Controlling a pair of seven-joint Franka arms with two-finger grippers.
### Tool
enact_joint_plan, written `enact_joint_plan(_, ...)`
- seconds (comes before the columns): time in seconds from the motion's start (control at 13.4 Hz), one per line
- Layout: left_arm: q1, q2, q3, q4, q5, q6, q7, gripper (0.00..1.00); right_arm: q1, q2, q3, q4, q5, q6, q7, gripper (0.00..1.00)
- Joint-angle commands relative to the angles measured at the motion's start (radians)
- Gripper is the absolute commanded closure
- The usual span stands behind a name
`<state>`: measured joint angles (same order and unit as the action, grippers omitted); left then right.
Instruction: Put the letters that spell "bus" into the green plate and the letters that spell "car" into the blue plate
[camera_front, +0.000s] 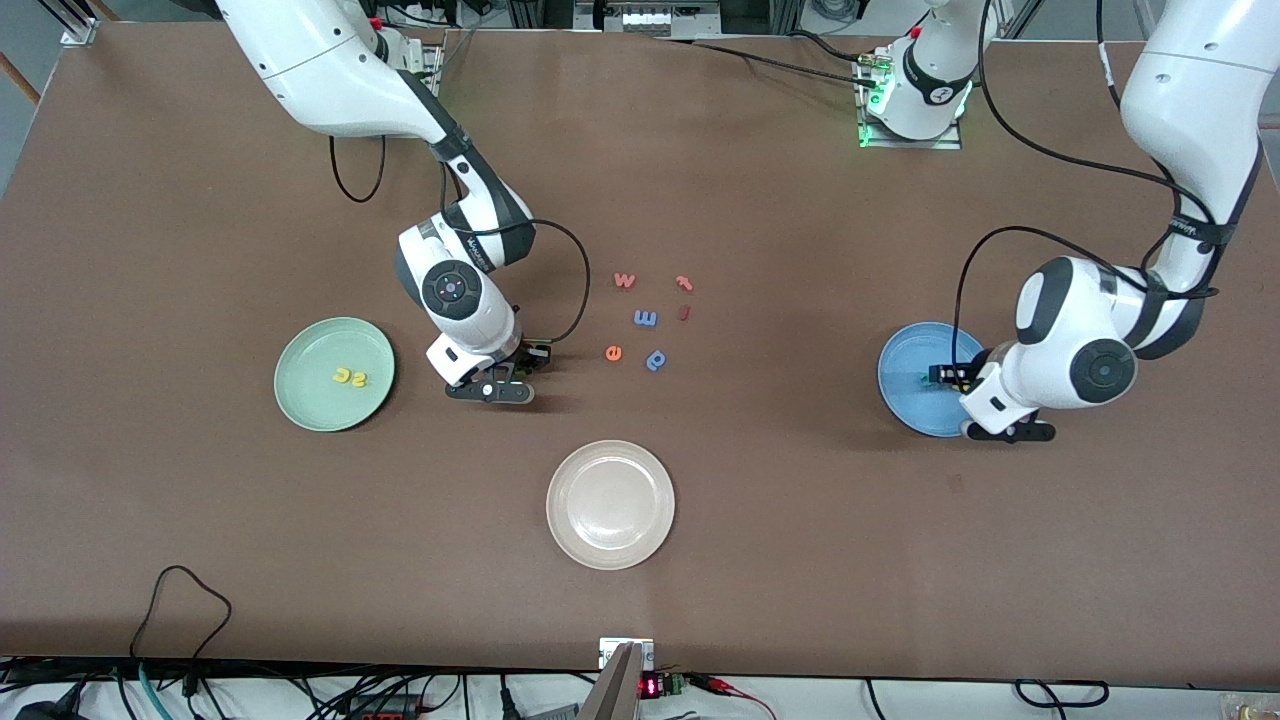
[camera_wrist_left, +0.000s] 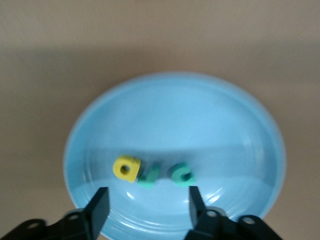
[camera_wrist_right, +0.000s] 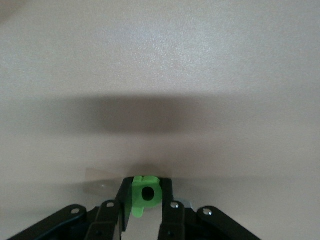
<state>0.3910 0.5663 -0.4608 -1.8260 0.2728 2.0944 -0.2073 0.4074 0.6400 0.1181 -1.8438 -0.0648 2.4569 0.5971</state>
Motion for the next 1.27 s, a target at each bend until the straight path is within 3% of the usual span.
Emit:
enact_joint_plan(0.0,0.005,-0.092,-0.041,0.083,0.011,-0.063,0.002,0.00,0.002,0.015,-0.002,0.009,0.014,0.004,0.010,0.91)
enact_joint_plan(0.3,0.005,-0.125,-0.078,0.261,0.011,-0.187,0.002,0.00,-0.044,-0.043,-0.002,0.012,0.004,-0.033,-0.026,0.91)
enact_joint_plan(0.45,-0.033,-0.135,-0.056,0.330,-0.001,-0.231,0.003,0.00,-0.091,-0.089,-0.002,0.012,0.002,-0.087,-0.103,0.91)
enact_joint_plan(0.6,-0.127,-0.155,0.066,0.381,-0.032,-0.237,0.005,0.00,-0.165,-0.124,-0.002,0.009,0.002,-0.154,-0.224,0.91)
enact_joint_plan(0.75,-0.322,-0.193,0.314,0.390,-0.133,-0.237,0.093,0.00,-0.246,-0.152,-0.002,0.005,0.003,-0.205,-0.356,0.91)
enact_joint_plan(0.9,-0.438,-0.230,0.482,0.390,-0.231,-0.235,0.131,0.00,-0.317,-0.155,-0.002,0.005,0.003,-0.249,-0.454,0.91)
enact_joint_plan(0.97,-0.446,-0.268,0.517,0.390,-0.291,-0.243,0.131,0.00,-0.361,-0.152,-0.002,0.000,0.003,-0.254,-0.518,0.90)
enact_joint_plan(1.2,-0.382,-0.333,0.505,0.389,-0.310,-0.359,0.138,0.00,-0.426,-0.142,-0.005,-0.040,0.002,-0.251,-0.578,0.87)
